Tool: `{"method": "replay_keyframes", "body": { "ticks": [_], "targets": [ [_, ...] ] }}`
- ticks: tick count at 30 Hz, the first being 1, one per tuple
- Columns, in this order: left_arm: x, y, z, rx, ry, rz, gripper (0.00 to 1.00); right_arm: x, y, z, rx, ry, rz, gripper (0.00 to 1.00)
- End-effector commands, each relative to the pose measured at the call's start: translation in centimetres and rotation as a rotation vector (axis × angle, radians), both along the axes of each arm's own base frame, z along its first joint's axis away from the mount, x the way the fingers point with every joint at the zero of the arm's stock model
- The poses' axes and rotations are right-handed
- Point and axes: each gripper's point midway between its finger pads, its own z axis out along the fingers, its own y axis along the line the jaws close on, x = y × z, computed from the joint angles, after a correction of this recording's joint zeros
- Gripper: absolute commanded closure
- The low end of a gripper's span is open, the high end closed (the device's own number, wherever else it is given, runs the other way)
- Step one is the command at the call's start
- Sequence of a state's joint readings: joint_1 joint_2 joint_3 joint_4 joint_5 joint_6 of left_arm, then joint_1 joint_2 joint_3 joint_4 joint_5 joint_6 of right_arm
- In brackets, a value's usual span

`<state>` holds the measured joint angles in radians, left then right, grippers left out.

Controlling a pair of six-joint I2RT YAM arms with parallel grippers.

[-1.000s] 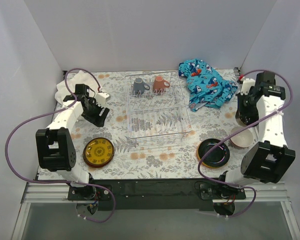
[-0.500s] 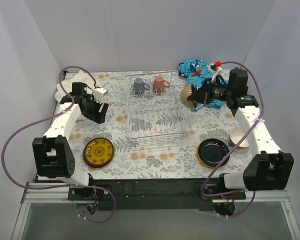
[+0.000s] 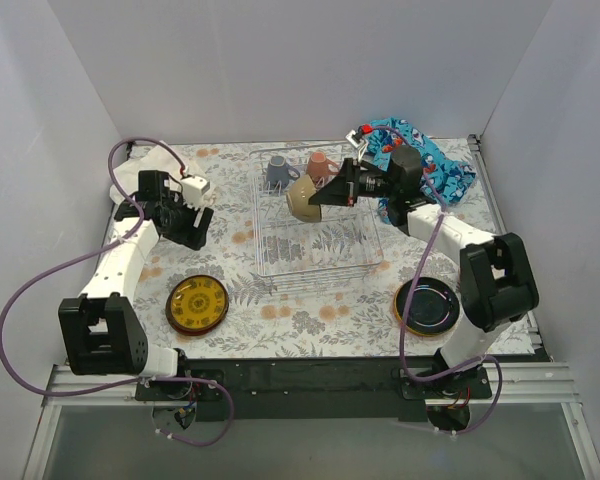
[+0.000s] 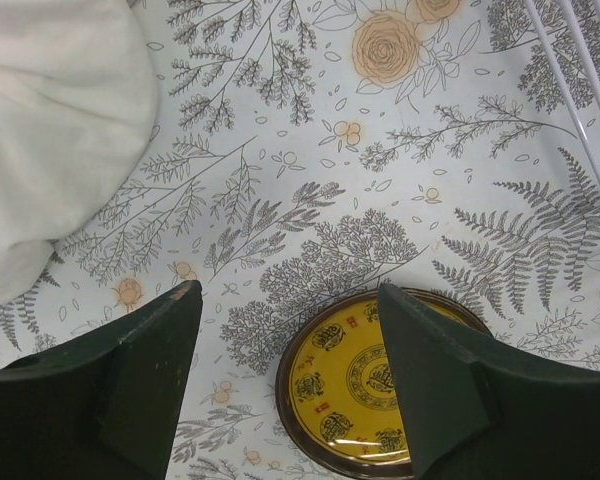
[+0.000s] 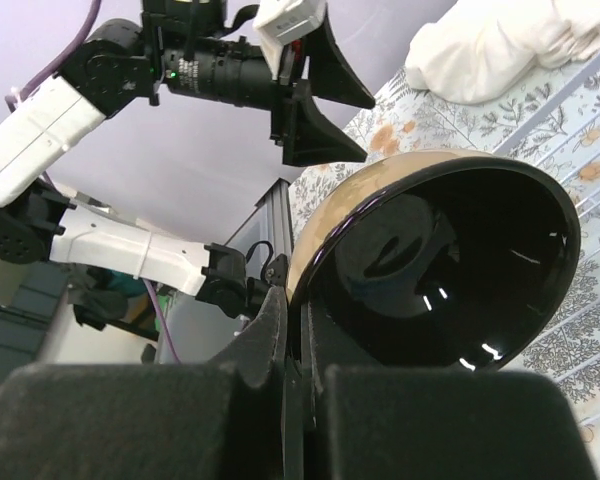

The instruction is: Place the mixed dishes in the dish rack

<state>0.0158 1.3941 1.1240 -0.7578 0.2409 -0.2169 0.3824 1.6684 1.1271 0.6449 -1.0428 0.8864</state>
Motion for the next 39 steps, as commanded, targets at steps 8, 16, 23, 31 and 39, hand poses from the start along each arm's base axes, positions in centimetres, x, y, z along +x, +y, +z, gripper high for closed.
{"method": "replay_keyframes", "body": {
  "ticks": [8, 16, 23, 31, 39],
  "targets": [
    [-2.1, 0.5, 1.2, 0.02, -0.029, 0.038, 0.29, -1.9, 3.5, -1.8, 0.077, 0.032, 0.074, 0.99],
    [-3.3, 0.5, 0.6, 0.018, -0.006, 0.049, 0.29, -1.5, 4.5, -5.1, 0.063, 0.16, 0.04, 0.99],
    [-3.9, 0.6, 0.0, 0.021, 0.011, 0.053, 0.29, -1.0, 4.8, -8.1, 0.04, 0.282, -0.02, 0.99],
    [-3.9, 0.4, -0.1, 0.01, 0.01, 0.058, 0.29, -0.7, 5.0, -10.5, 0.018, 0.365, -0.071, 0.99],
    [-3.8, 0.6, 0.3, 0.016, 0.001, 0.067, 0.29, -0.8, 4.0, -13.4, -0.042, 0.415, -0.107, 0.99]
  ]
}}
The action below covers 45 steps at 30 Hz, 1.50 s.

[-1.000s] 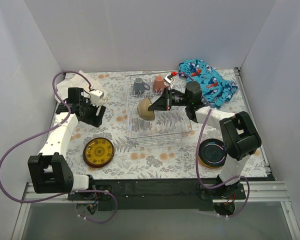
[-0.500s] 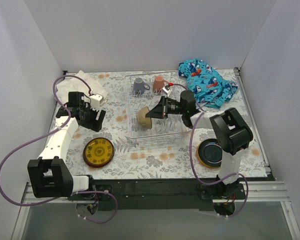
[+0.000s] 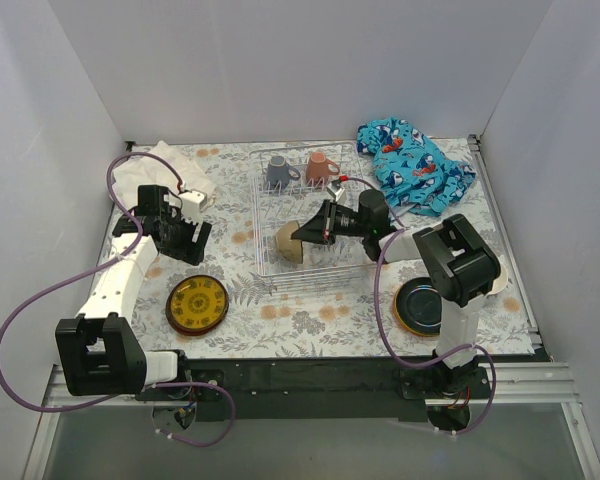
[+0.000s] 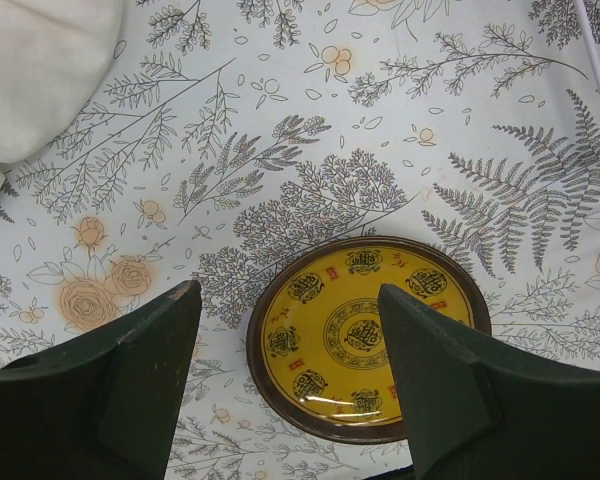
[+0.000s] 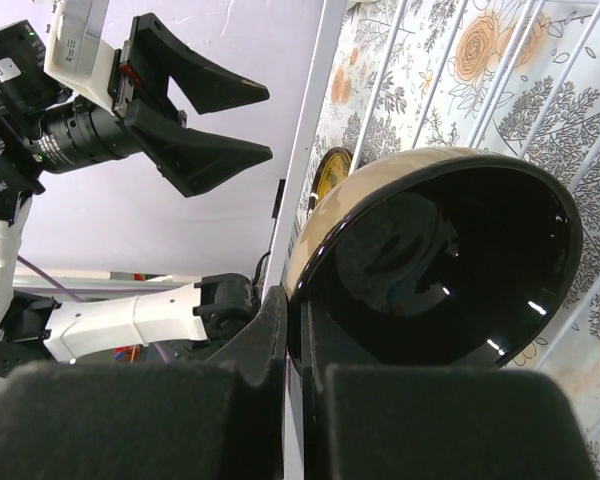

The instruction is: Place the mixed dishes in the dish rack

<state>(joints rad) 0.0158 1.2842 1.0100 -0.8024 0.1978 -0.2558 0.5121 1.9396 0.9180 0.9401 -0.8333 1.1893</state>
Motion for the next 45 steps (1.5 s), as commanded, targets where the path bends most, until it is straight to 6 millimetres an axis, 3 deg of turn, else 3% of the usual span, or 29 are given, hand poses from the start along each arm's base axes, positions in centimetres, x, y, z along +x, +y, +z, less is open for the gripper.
{"method": "replay_keyframes", "body": {
  "ticks": [1, 7, 8, 11, 12, 14, 15, 17, 19, 24, 26, 32, 36, 45],
  "targets": [
    [0.2, 0.0, 1.6, 0.002, -0.059, 0.01, 0.29, 0.0, -0.9, -0.2, -0.011, -0.037, -0.021, 0.99],
    [0.4, -0.1, 1.4, -0.007, -0.077, 0.0, 0.29, 0.4, -4.5, -1.8, -0.19, -0.103, -0.011, 0.76],
    [0.4, -0.2, 1.3, -0.008, -0.078, 0.0, 0.29, 1.0, -5.3, -1.8, -0.218, -0.105, -0.027, 0.65],
    [0.5, -0.4, 0.8, -0.016, -0.086, -0.006, 0.28, 1.3, -7.4, -2.5, -0.314, -0.129, -0.029, 0.56],
    [0.7, -0.4, 0.9, -0.019, -0.1, -0.006, 0.28, 1.9, -7.6, -1.5, -0.322, -0.16, -0.032, 0.54],
    [0.6, -0.6, 0.5, -0.028, -0.099, -0.012, 0.28, 2.2, -9.1, -1.7, -0.389, -0.176, -0.024, 0.51],
    [0.7, -0.6, 0.6, -0.03, -0.106, -0.014, 0.28, 2.9, -9.4, -0.1, -0.403, -0.219, -0.028, 0.5],
    [0.6, -0.8, 0.4, -0.034, -0.108, -0.02, 0.28, 2.6, -11.1, -0.2, -0.496, -0.249, -0.005, 0.49],
    [0.8, -0.8, 0.5, -0.036, -0.127, -0.024, 0.28, 3.6, -12.3, 1.9, -0.559, -0.33, -0.023, 0.48],
    [1.1, -1.3, 0.5, -0.061, -0.158, -0.035, 0.28, 2.7, -18.6, 3.6, -0.779, -0.395, -0.065, 0.48],
    [1.4, -1.4, 0.8, -0.071, -0.173, -0.033, 0.27, 2.7, -22.4, 2.6, -0.89, -0.372, -0.114, 0.49],
    [2.5, -2.1, 2.0, -0.115, -0.213, -0.019, 0.27, -2.4, -33.6, -1.9, -1.179, -0.153, -0.108, 0.5],
    [2.8, -2.3, 1.8, -0.129, -0.203, -0.016, 0.27, -4.5, -37.0, -3.8, -1.278, -0.089, -0.09, 0.51],
    [3.9, -2.6, 1.3, -0.153, -0.165, -0.011, 0.27, -2.9, -40.3, -4.3, -1.37, -0.021, -0.236, 0.5]
  ]
}}
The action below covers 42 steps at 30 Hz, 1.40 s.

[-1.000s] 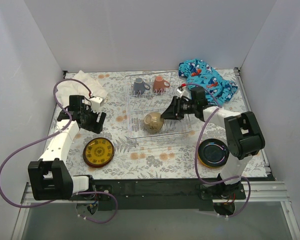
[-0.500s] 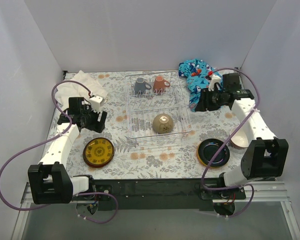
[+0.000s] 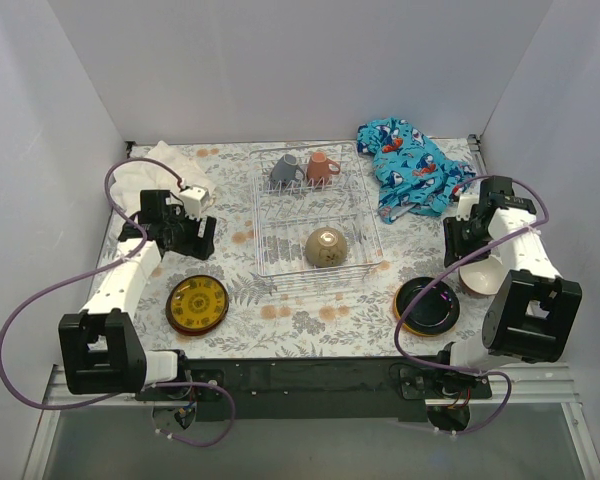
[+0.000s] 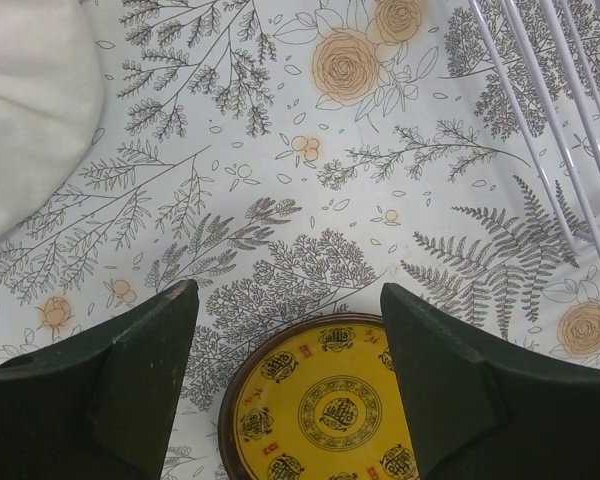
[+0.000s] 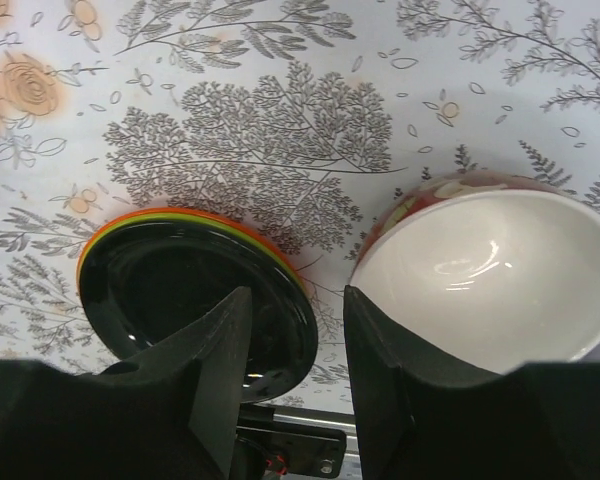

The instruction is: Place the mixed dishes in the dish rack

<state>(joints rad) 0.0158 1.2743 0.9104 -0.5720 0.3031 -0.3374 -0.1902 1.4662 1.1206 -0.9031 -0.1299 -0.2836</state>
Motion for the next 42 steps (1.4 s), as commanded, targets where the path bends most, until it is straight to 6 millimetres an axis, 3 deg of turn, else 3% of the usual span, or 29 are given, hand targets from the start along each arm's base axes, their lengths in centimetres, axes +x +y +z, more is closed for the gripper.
{"method": "replay_keyframes", "body": {
  "ticks": [1, 15, 19, 20, 22, 23, 24, 28, 30, 33, 34, 35, 36, 37, 39, 40, 42],
  "targets": [
    [1.5, -0.5, 1.8, -0.019, -0.039, -0.018, 0.27, 0.9, -1.8, 0.0, -0.078, -0.018, -0.035, 0.5],
    [3.9, 0.0, 2.0, 0.007, -0.004, -0.014, 0.27, -1.4, -3.2, -4.0, -0.145, 0.093, -0.045, 0.51],
    [4.2, 0.1, 2.0, 0.01, -0.002, -0.013, 0.27, -1.2, -3.4, -4.5, -0.151, 0.103, -0.046, 0.62],
    [4.4, 0.1, 2.1, 0.008, -0.003, -0.011, 0.27, -1.1, -3.5, -4.4, -0.152, 0.098, -0.047, 0.69],
    [4.4, 0.1, 2.1, 0.005, 0.0, -0.01, 0.27, -0.5, -3.6, -3.9, -0.156, 0.079, -0.051, 0.78],
    [4.4, 0.0, 2.1, 0.005, -0.002, -0.011, 0.27, -0.4, -3.6, -3.8, -0.159, 0.079, -0.05, 0.9],
    [4.4, 0.1, 2.0, 0.008, -0.001, -0.011, 0.27, -0.1, -3.7, -3.4, -0.159, 0.073, -0.052, 0.96],
    [4.4, 0.1, 1.9, 0.014, -0.006, -0.01, 0.27, 2.1, -3.2, -0.7, -0.124, 0.003, -0.036, 0.99],
    [4.3, 0.2, 2.2, 0.015, -0.015, -0.007, 0.27, 5.0, -2.8, 2.3, -0.095, -0.098, -0.028, 0.99],
    [4.4, 0.5, 2.6, 0.025, -0.033, 0.009, 0.27, 9.6, 0.0, 8.1, -0.012, -0.276, 0.036, 0.99],
    [4.4, 0.6, 2.6, 0.026, -0.032, 0.019, 0.27, 10.5, 2.9, 9.7, 0.087, -0.324, 0.111, 0.99],
    [4.6, 0.8, 2.9, 0.029, -0.044, 0.031, 0.27, 11.8, 4.1, 12.3, 0.097, -0.394, 0.139, 0.99],
    [4.6, 0.8, 3.2, 0.032, -0.056, 0.04, 0.27, 12.3, 5.4, 13.5, 0.118, -0.426, 0.164, 0.99],
    [4.7, 1.1, 3.4, 0.036, -0.062, 0.062, 0.27, 12.4, 9.0, 15.0, 0.24, -0.462, 0.245, 0.99],
    [4.9, 1.3, 3.9, 0.042, -0.081, 0.078, 0.26, 12.6, 12.1, 17.5, 0.36, -0.511, 0.293, 0.99],
    [5.0, 1.4, 4.1, 0.045, -0.086, 0.086, 0.26, 12.5, 15.6, 19.3, 0.473, -0.566, 0.387, 0.99],
    [5.0, 1.6, 4.3, 0.047, -0.093, 0.097, 0.26, 11.9, 18.7, 21.2, 0.621, -0.583, 0.412, 0.99]
  ]
}}
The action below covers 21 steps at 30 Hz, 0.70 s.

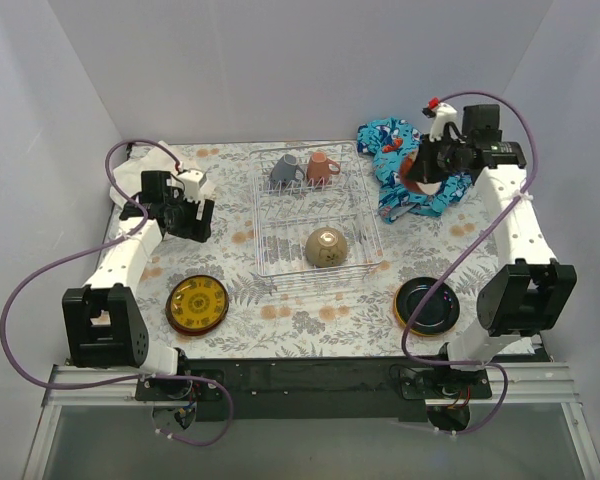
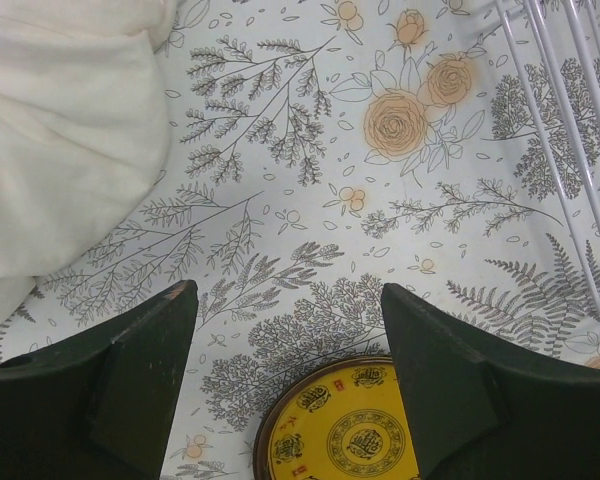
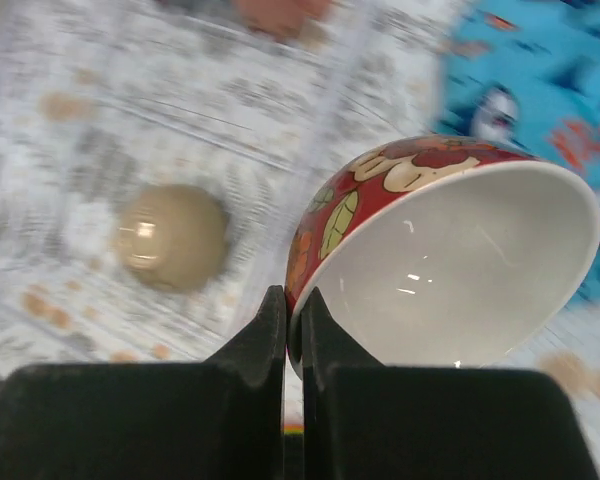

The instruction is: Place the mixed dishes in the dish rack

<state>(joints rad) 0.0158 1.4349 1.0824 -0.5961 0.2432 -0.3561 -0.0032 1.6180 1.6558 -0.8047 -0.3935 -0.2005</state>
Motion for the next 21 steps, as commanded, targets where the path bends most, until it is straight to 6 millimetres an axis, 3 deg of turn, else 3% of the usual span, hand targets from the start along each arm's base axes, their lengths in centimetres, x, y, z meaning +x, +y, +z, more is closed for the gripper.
{"method": "replay_keyframes", "body": {
  "ticks": [1, 2, 4, 5, 10, 14, 21],
  "targets": [
    [0.9, 0.7, 3.7, 0.021, -0.121, 0.047, 0.26, -3.2, 11.5, 6.5, 0.437, -0.054, 0.328, 0.99],
    [0.9, 0.9, 3.7, 0.033, -0.121, 0.056, 0.26, -2.9, 13.1, 8.7, 0.523, -0.115, 0.368, 0.99],
    [0.8, 1.2, 3.9, 0.046, -0.131, 0.064, 0.26, -4.7, 16.0, 8.4, 0.631, -0.061, 0.451, 0.99],
    [0.6, 1.4, 4.2, 0.055, -0.137, 0.068, 0.26, -4.4, 17.2, 10.1, 0.669, -0.161, 0.515, 0.99],
    [-0.1, 2.2, 4.5, 0.079, -0.144, 0.085, 0.26, -7.1, 22.8, 11.1, 0.878, -0.004, 0.625, 0.99],
    [-0.8, 2.4, 4.2, 0.085, -0.132, 0.089, 0.26, -7.4, 26.1, 9.6, 0.933, 0.081, 0.692, 0.99],
    [-2.1, 2.6, 3.7, 0.103, -0.102, 0.083, 0.26, -6.8, 29.0, 5.9, 0.96, 0.217, 0.68, 0.99]
  ]
}}
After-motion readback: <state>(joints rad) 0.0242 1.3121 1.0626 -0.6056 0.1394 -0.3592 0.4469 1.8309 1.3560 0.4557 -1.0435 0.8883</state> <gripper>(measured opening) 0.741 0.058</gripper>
